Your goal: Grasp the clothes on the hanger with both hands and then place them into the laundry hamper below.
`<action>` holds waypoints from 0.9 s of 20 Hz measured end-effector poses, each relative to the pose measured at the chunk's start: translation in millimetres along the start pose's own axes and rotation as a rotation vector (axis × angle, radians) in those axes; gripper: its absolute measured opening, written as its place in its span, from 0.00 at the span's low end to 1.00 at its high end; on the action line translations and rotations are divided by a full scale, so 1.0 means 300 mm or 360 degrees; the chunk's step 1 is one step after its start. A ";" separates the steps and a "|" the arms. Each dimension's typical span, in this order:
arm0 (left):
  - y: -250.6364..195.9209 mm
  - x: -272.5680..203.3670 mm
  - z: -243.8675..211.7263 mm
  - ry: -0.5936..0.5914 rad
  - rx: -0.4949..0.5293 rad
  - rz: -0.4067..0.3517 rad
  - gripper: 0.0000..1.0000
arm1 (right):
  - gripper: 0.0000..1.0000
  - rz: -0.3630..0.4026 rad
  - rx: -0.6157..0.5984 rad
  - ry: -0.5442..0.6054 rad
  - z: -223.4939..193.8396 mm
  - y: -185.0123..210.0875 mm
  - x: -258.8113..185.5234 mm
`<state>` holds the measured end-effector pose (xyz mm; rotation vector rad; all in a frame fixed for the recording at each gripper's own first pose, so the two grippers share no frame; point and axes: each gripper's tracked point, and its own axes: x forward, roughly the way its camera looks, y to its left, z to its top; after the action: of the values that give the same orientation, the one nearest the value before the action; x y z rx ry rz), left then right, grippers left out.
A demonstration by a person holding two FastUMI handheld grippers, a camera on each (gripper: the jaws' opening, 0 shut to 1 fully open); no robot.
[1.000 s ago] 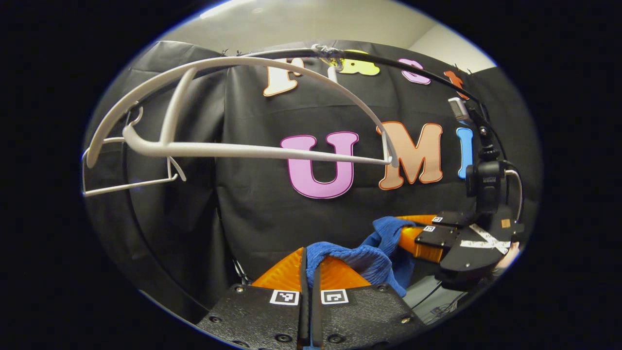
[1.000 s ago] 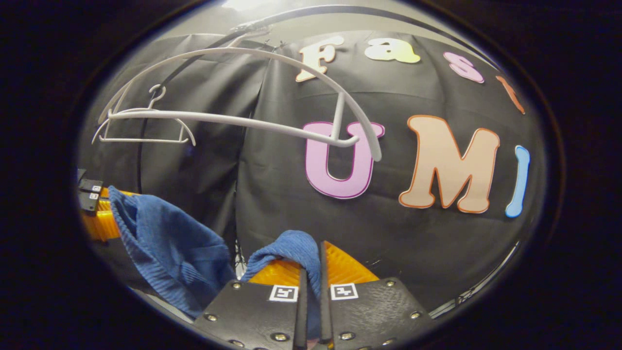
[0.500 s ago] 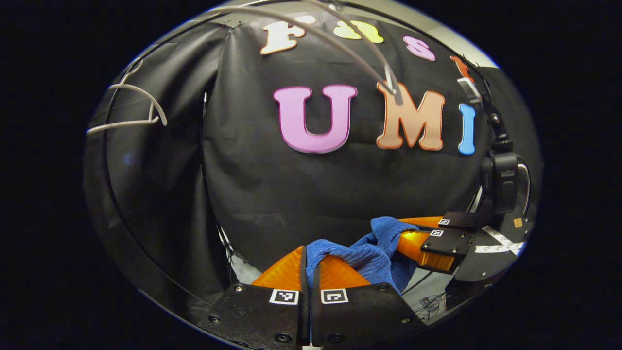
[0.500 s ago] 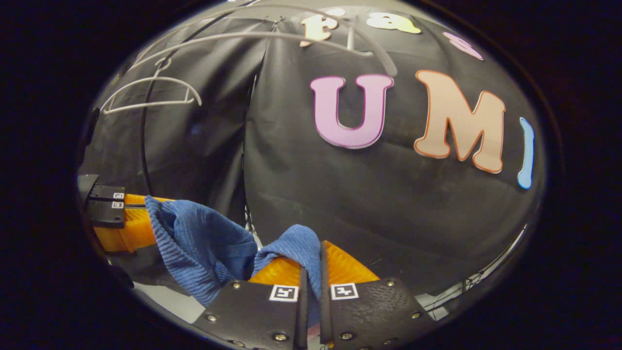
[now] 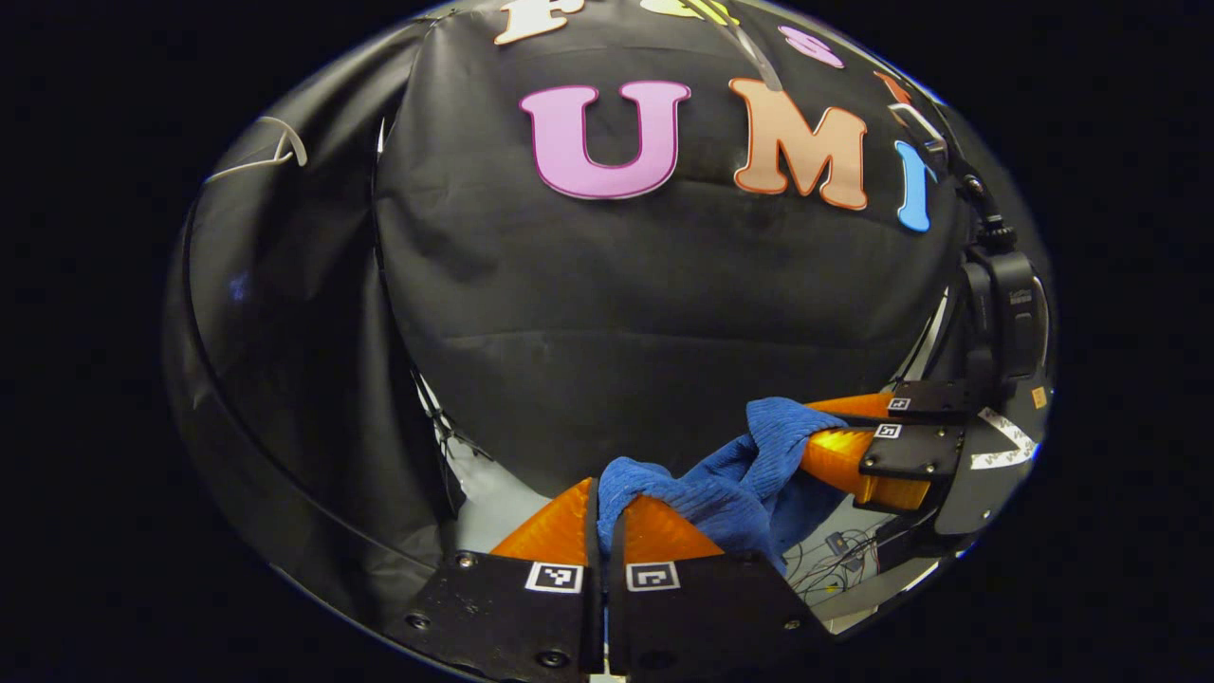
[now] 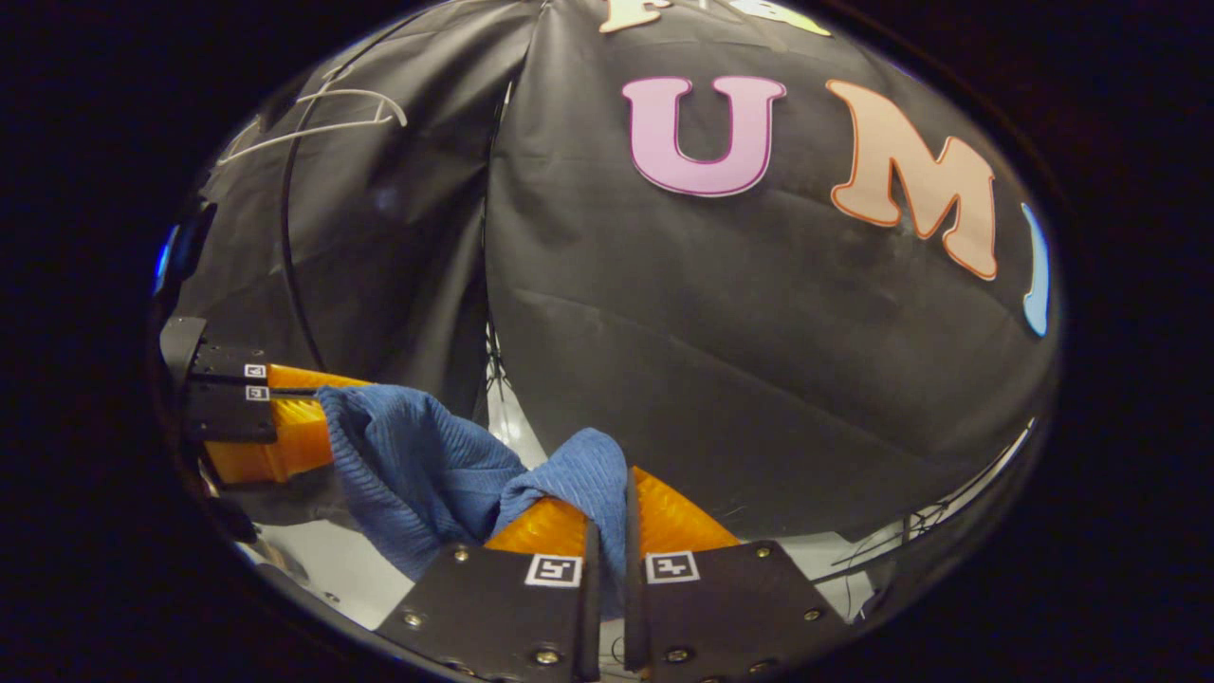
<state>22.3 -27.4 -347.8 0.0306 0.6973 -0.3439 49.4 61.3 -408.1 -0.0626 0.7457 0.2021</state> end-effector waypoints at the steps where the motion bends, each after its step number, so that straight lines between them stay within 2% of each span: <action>1: 0.000 0.003 -0.006 0.0022 -0.0002 0.0000 0.03 | 0.10 -0.0002 -0.0001 0.0017 -0.005 0.003 0.007; 3: 0.003 0.011 -0.041 0.0063 -0.0002 0.0006 0.05 | 0.10 -0.0002 -0.0010 0.0052 -0.031 0.008 0.015; 5: 0.008 0.016 -0.085 0.0117 0.0002 0.0019 0.02 | 0.10 0.0000 -0.0030 0.0089 -0.075 0.006 0.007; 9: 0.040 0.000 -0.190 0.0207 0.0007 0.0045 0.07 | 0.11 0.0003 -0.0026 0.0139 -0.118 0.011 0.003; 10: 0.044 -0.004 -0.211 0.0223 0.0008 0.0046 0.05 | 0.10 0.0002 -0.0024 0.0150 -0.129 0.013 0.001; 13: 0.051 -0.004 -0.273 0.0280 0.0009 0.0051 0.05 | 0.10 -0.0003 -0.0040 0.0191 -0.168 0.013 -0.002; 17: 0.059 -0.008 -0.328 0.0341 -0.0005 0.0059 0.09 | 0.11 -0.0003 -0.0031 0.0246 -0.212 0.015 -0.009; 18: 0.060 -0.010 -0.343 0.0355 -0.0012 0.0059 0.16 | 0.11 -0.0001 -0.0027 0.0259 -0.223 0.016 -0.007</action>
<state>-38.3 5.0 -426.3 0.0757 0.9176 -0.3049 2.4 57.1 -455.6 -0.0964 0.9060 0.2046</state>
